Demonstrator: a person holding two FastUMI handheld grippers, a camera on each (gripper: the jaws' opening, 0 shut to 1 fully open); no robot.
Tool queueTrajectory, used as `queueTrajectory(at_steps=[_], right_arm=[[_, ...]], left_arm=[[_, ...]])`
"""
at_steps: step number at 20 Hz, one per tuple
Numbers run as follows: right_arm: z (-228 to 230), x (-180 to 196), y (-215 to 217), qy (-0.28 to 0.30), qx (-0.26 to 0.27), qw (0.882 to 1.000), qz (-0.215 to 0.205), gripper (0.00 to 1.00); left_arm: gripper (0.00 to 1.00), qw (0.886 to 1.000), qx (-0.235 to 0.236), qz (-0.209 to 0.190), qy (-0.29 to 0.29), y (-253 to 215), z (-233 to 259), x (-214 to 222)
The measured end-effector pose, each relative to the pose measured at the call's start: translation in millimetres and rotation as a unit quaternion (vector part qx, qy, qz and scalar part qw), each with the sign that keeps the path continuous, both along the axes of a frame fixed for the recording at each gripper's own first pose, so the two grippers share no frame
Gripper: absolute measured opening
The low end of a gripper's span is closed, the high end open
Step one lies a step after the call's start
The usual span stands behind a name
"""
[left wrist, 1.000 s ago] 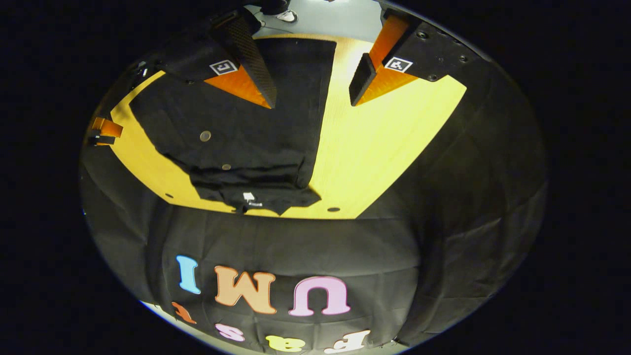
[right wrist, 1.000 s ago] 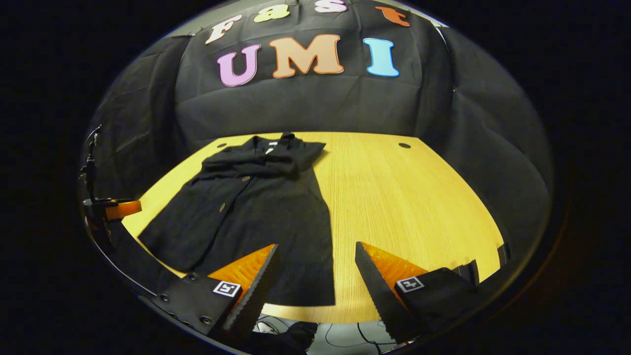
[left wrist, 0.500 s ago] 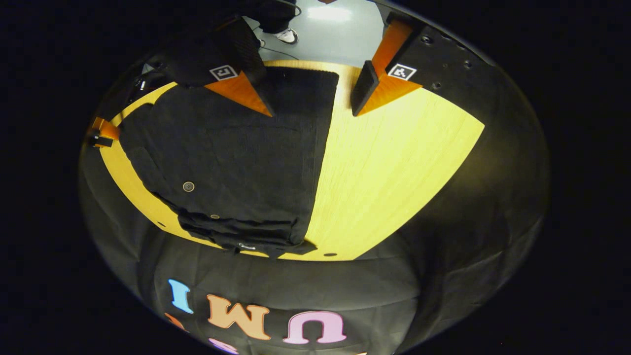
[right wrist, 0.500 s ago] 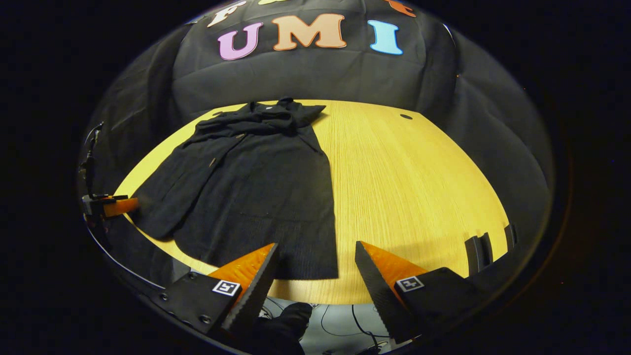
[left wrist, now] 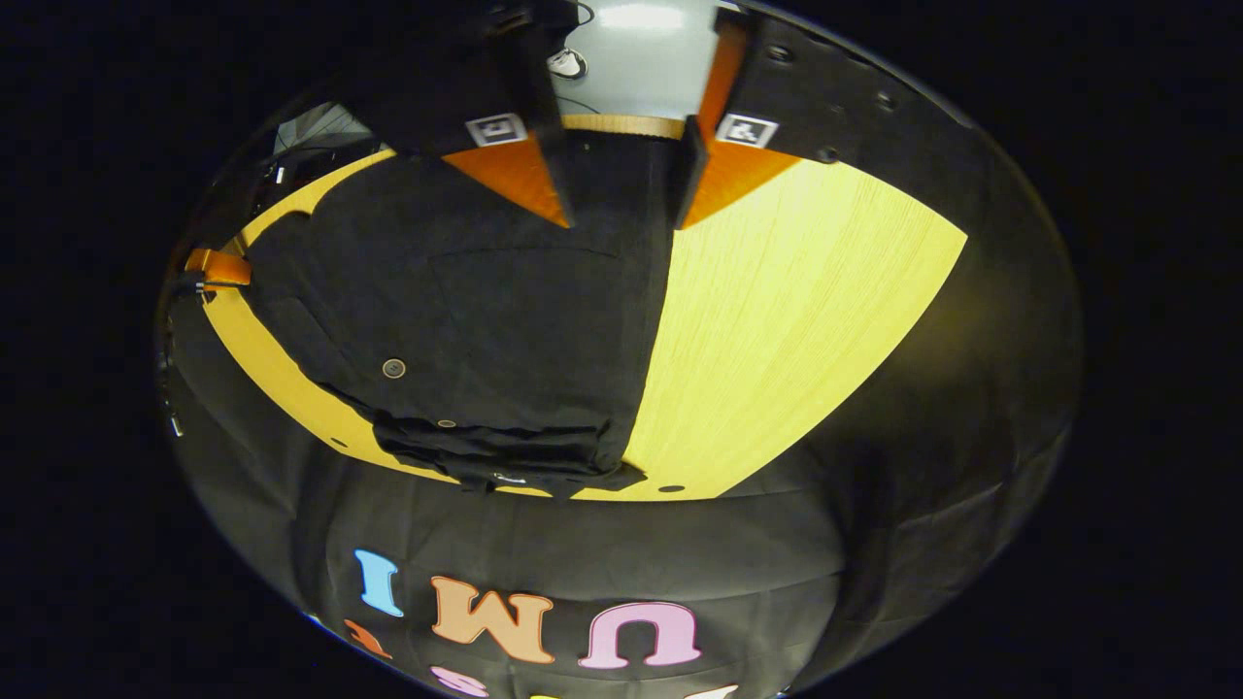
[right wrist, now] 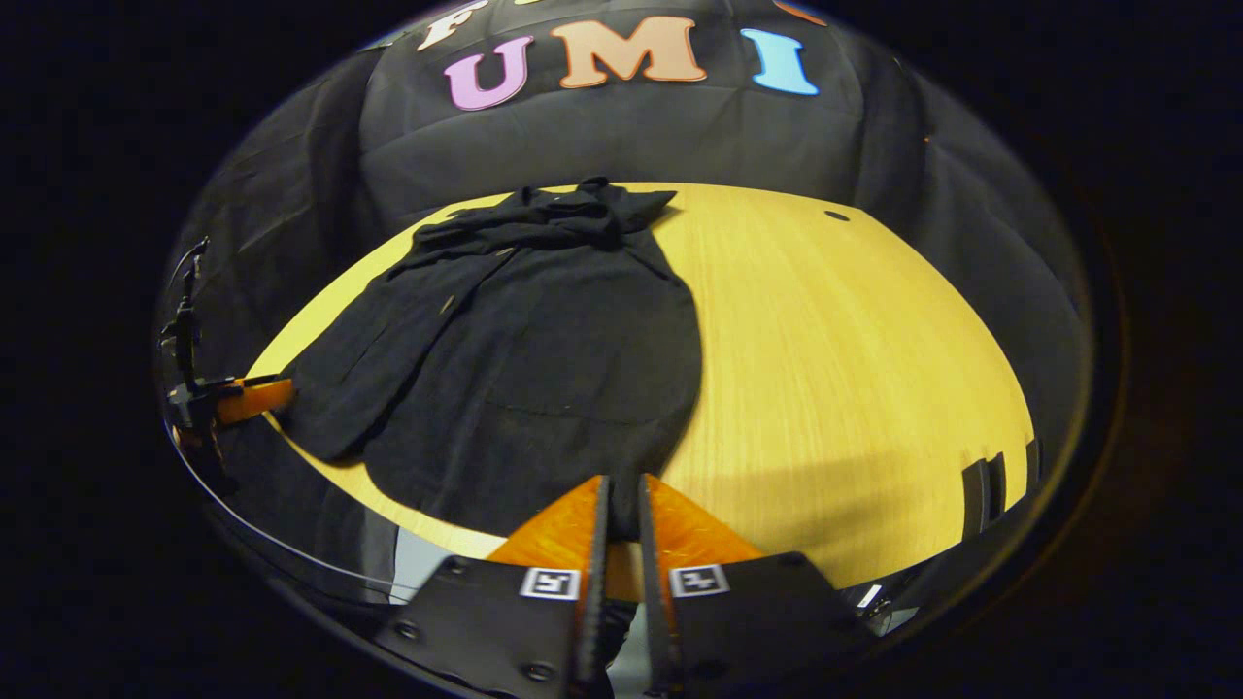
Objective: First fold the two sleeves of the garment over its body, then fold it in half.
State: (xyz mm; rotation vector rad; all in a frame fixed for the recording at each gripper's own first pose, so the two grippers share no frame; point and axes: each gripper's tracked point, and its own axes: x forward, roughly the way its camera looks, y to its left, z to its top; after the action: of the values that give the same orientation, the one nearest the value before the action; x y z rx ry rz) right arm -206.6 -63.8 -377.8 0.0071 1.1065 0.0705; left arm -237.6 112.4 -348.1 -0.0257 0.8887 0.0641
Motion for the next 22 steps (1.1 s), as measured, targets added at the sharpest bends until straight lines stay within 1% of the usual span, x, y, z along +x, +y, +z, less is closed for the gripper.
queueTrajectory(at_steps=[1, 2, 3, 5, 7, 9, 12, 15, 17, 19, 21, 22], right_arm=[[-0.1, -3.9, 0.3, 0.011, 0.002, 1.000, -0.001, 0.13], [-4.0, -3.7, 1.3, 0.016, 0.012, 1.000, -0.002, 0.10], [-2.0, 0.6, 3.7, 0.018, 0.021, 1.000, -0.006, 0.05], [3.2, -2.1, 1.6, 0.017, 0.020, 1.000, -0.006, 0.03], [15.9, 1.2, 5.0, -0.002, 0.029, 1.000, -0.005, 0.02], [30.3, -3.3, 8.1, -0.005, 0.038, 0.999, 0.001, 0.02], [41.7, 1.4, 2.2, -0.005, 0.039, 0.999, 0.003, 0.02], [58.9, 20.8, 1.1, -0.037, 0.045, 0.998, -0.010, 0.02], [79.7, 36.3, 7.1, -0.067, 0.053, 0.996, -0.014, 0.03], [108.0, 66.7, 4.9, -0.117, 0.049, 0.992, -0.013, 0.02], [136.6, 99.2, 6.9, -0.159, 0.053, 0.986, -0.010, 0.02], [148.2, 114.7, 8.3, -0.173, 0.057, 0.983, -0.006, 0.02]], left_arm=[[0.31, 1.000, -0.013, 0.002, -0.004, -3.6, 1.3, 0.8], [0.14, 1.000, -0.022, 0.009, -0.004, -5.3, 2.7, -0.1], [0.01, 0.999, -0.033, 0.017, -0.003, -5.6, 1.1, 1.8], [0.00, 0.998, -0.064, 0.027, 0.012, -9.1, 1.0, -0.7], [0.00, 0.995, -0.087, 0.032, 0.022, -13.8, 6.5, -6.2], [0.00, 0.995, -0.091, 0.023, 0.017, -17.8, 14.6, -9.7], [0.00, 0.996, -0.085, 0.009, 0.029, -17.9, 20.2, -15.4], [0.00, 0.995, -0.094, 0.012, 0.014, -19.6, 36.9, -6.1], [0.00, 0.995, -0.096, 0.010, -0.001, -18.4, 51.0, 7.6], [0.00, 0.996, -0.093, 0.006, -0.011, -12.1, 70.8, 24.4], [0.00, 0.995, -0.092, 0.010, -0.037, -5.2, 94.4, 50.8], [0.00, 0.994, -0.089, 0.012, -0.059, -2.0, 107.8, 67.3]])
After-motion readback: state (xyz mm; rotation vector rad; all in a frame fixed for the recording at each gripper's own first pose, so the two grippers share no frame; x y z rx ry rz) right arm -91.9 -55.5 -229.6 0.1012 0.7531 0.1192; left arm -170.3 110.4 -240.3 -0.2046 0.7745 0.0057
